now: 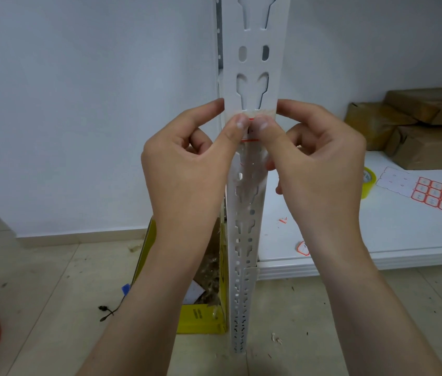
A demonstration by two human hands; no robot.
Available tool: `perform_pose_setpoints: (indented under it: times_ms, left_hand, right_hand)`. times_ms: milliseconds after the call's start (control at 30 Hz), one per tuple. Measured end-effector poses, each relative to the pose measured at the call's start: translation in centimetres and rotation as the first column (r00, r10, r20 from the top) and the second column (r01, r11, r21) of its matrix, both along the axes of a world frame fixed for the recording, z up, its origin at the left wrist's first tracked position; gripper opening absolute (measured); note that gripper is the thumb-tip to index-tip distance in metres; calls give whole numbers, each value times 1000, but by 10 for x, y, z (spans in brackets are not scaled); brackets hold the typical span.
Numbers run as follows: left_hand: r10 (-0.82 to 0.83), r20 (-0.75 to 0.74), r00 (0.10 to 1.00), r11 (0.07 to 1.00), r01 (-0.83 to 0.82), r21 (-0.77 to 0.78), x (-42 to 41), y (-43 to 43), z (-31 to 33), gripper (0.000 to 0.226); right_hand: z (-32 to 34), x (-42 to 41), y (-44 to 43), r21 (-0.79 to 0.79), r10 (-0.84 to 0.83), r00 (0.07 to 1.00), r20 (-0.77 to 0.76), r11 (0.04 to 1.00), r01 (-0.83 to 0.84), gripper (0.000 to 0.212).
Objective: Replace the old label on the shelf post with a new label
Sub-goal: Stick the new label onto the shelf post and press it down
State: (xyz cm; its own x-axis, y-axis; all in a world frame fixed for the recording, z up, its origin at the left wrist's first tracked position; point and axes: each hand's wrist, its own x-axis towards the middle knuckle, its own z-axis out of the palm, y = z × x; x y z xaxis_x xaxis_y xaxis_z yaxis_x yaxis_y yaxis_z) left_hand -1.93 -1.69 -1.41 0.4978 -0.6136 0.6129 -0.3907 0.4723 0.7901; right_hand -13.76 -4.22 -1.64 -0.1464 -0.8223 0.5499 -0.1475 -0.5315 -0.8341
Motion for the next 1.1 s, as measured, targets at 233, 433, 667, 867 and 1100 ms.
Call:
perform_pose_setpoints:
  times_ms: [233,433,667,867,1100]
  left_hand:
    - [-19,-4,1000,1000,19,-13,4,-3,-2,30]
    - [-52,-18,999,998,51,-27,7,-6,-5,28]
    - [-57,40,998,998,59,-39,12,-7,-11,31]
    - [-63,76,995,996,67,-50,13,-9,-16,33]
    - [-83,128,988,992,94,-85,17,-12,-22,39]
  right_hand:
    - [0,-3,-2,-14,77,996,45,997,-77,10]
    - [-1,-10,-6,-43,80,996,34,996,-78,9]
    - [-6,-15,-10,-71,41,999,-14,997,-42,7]
    - [-12,-16,-12,-103,58,996,-61,993,-64,13]
    - [-15,-19,-15,-110,74,992,-100,990,-85,19]
